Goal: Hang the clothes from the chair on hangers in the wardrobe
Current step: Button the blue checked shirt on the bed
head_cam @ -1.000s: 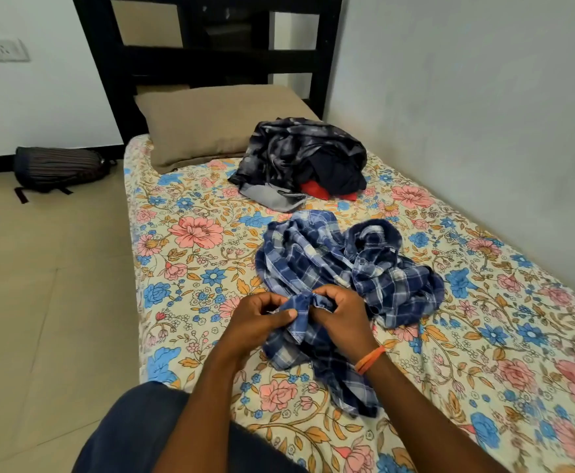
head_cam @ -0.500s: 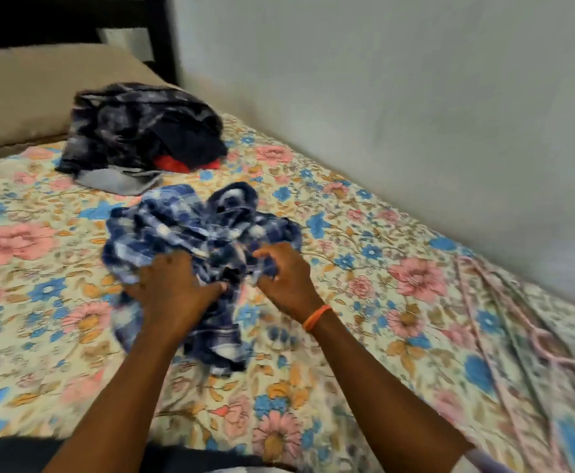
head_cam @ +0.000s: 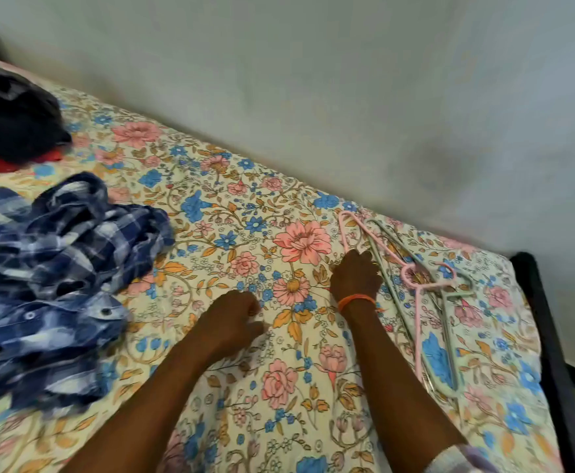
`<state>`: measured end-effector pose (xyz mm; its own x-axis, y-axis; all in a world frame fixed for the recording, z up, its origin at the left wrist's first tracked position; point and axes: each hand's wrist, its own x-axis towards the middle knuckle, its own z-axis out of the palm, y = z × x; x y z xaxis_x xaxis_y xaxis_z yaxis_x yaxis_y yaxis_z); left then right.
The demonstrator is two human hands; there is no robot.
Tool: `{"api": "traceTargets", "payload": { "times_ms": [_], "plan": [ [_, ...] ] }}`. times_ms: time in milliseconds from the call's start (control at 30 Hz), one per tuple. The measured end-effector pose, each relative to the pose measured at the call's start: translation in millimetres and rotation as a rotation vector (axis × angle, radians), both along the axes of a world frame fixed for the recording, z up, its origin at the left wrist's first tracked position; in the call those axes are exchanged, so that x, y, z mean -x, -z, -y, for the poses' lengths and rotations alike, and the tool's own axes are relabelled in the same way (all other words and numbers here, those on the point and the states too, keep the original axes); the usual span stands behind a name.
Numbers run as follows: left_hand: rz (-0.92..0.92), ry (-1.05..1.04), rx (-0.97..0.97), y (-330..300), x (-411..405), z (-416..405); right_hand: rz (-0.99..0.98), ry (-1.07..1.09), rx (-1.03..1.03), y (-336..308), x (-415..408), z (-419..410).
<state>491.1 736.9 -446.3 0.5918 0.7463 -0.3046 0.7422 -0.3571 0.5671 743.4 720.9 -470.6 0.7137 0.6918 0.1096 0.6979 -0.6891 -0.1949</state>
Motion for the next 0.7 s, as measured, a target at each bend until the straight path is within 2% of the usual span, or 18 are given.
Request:
{"api": "traceTargets", "payload": {
  "times_ms": [100, 200, 333, 400, 467, 567, 633, 700],
  "plan": [
    [0.07, -0.048, 0.004, 3.8, -0.2, -1.4, -0.077, -0.127, -0.13, 8.7, -1.9, -0.5],
    [0.185, -0.182, 0.077, 0.3, 3.3, -6.1, -0.245, -0.168, -0.227, 5.7, 29.0, -15.2],
    [0.468, -0.569, 0.353, -5.3, 11.4, -7.5, -0.553, -0.322, -0.343, -0.6, 104.8, -33.3],
    [0.581, -0.751, 0.511, -7.7, 19.1, -8.4, -0.633, -0.466, -0.327, -0.9, 146.5, -38.1],
    [0.626, -0.908, 0.586, -7.2, 30.0, -10.7, -0.719, -0.595, -0.268, -2.4, 180.2, -37.4],
    [0.724, -1.016, 0.544, -1.3, 52.3, -12.8, -0.775, -0.702, -0.301, -3.8, 200.6, -37.2],
    [0.749, -1.0, 0.467, -0.2, 64.6, -14.5, -0.768, -0.742, -0.383, -4.5, 197.8, -39.2],
    [0.712, -0.94, 0.369, -4.9, 73.2, -18.6, -0.68, -0.743, -0.476, -3.8, 190.9, -41.3]
  ]
}}
